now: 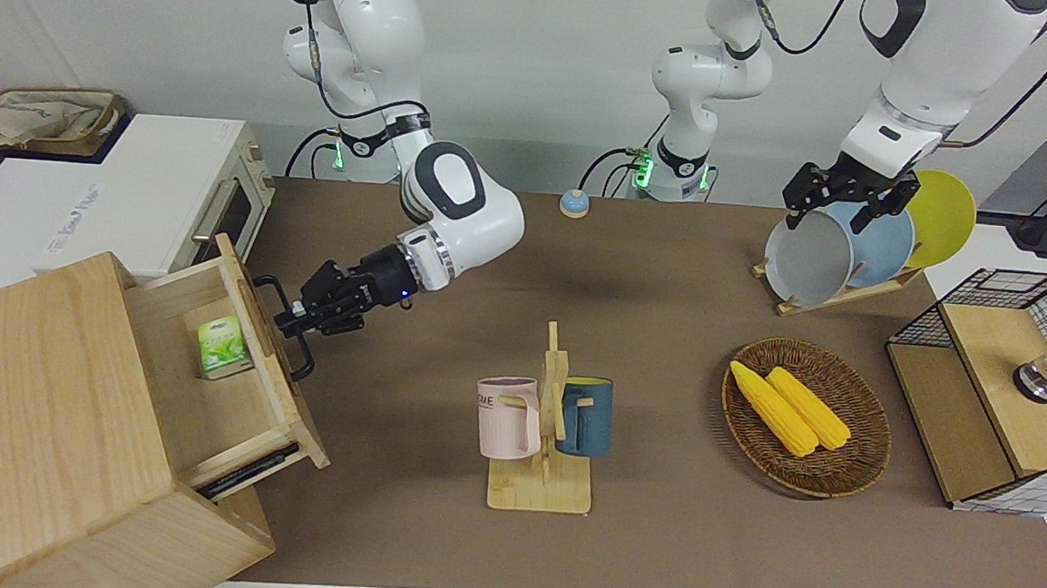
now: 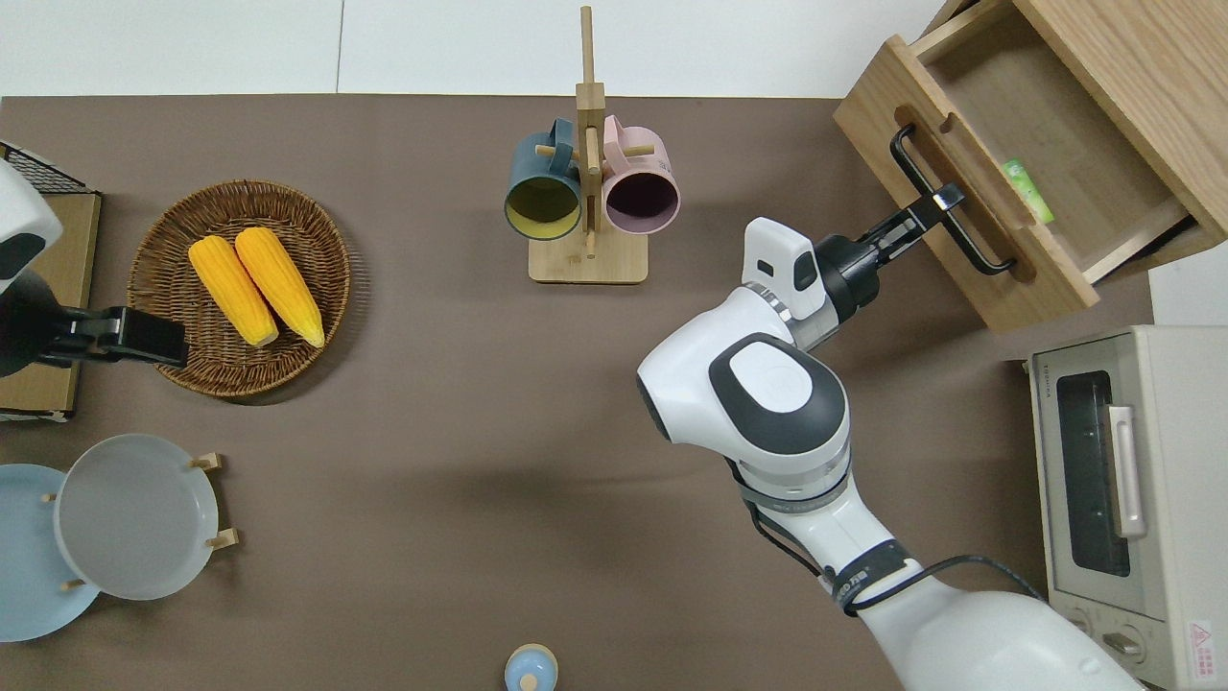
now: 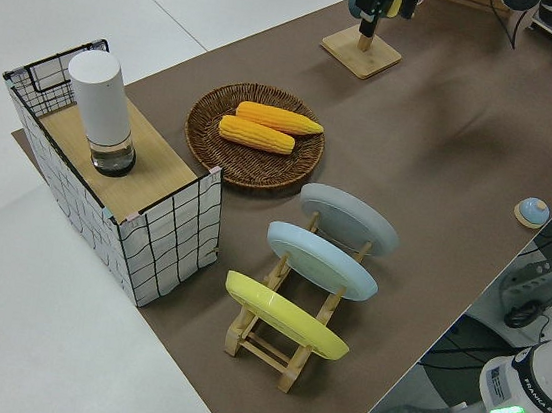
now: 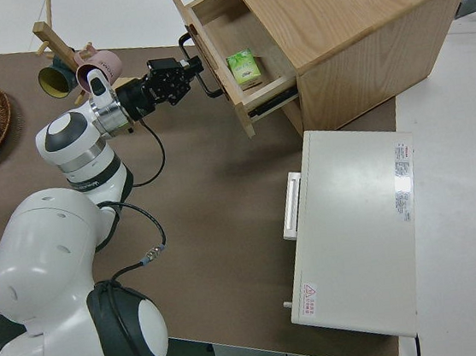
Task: Slide drawer open with right arm
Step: 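Pull the drawer handle toward the robot with the right gripper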
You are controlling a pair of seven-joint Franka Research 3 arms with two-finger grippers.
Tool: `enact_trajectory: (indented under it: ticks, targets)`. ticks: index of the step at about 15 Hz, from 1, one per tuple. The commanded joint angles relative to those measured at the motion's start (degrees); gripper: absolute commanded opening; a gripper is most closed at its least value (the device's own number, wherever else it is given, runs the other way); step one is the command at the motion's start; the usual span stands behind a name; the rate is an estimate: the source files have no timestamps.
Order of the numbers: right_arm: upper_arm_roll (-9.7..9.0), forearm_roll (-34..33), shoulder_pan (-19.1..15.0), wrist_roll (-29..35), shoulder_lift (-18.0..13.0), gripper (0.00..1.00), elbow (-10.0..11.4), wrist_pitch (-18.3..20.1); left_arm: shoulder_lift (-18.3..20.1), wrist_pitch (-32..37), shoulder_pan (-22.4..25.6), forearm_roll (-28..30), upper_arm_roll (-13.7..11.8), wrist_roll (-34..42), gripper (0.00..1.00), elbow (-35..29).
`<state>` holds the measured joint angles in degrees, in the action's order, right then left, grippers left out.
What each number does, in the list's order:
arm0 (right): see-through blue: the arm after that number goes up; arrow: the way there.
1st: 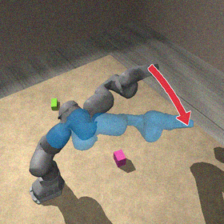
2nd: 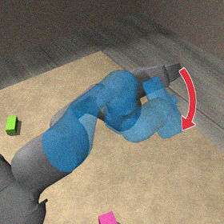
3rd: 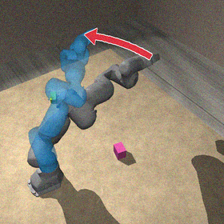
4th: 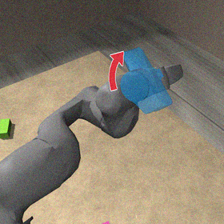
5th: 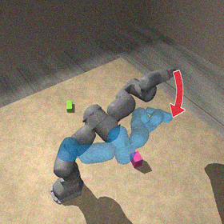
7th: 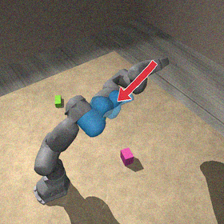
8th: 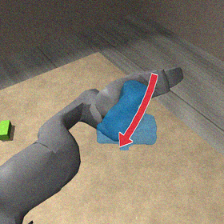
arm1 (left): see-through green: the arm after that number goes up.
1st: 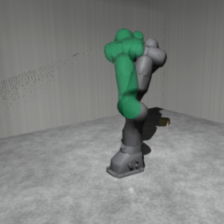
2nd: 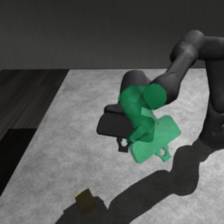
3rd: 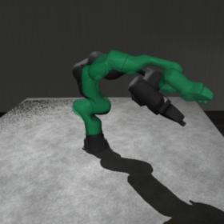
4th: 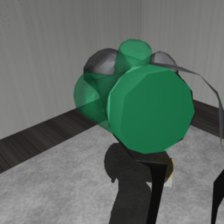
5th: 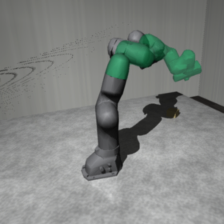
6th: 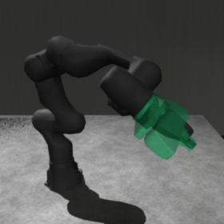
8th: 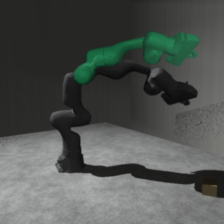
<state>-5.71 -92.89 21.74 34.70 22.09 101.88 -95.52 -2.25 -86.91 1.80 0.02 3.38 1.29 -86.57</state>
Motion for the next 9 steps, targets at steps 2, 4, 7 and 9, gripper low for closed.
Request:
enact_trajectory:
  ticks: [2,4,7,9]
  targets:
    - [-0.27,2.3,4.4,-1.2,-0.3,0.000,-0.4,2.2,-0.7,1.1,0.3,-1.0,0.4,0.6,0.99,1.5]
    - [-0.27,3.9,6.1,-1.8,-0.3,0.000,-0.7,3.4,-0.7,1.1,0.3,-1.0,0.4,0.6,0.99,1.5]
    - [-0.27,5.2,8.2,-2.9,-0.3,0.000,-1.2,5.1,-0.7,1.1,0.3,-1.0,0.4,0.6,0.99,1.5]
    - [-0.27,5.2,9.6,-2.9,-0.1,0.000,-1.2,6.4,-0.7,1.1,0.3,-1.0,0.4,0.5,0.99,1.4]
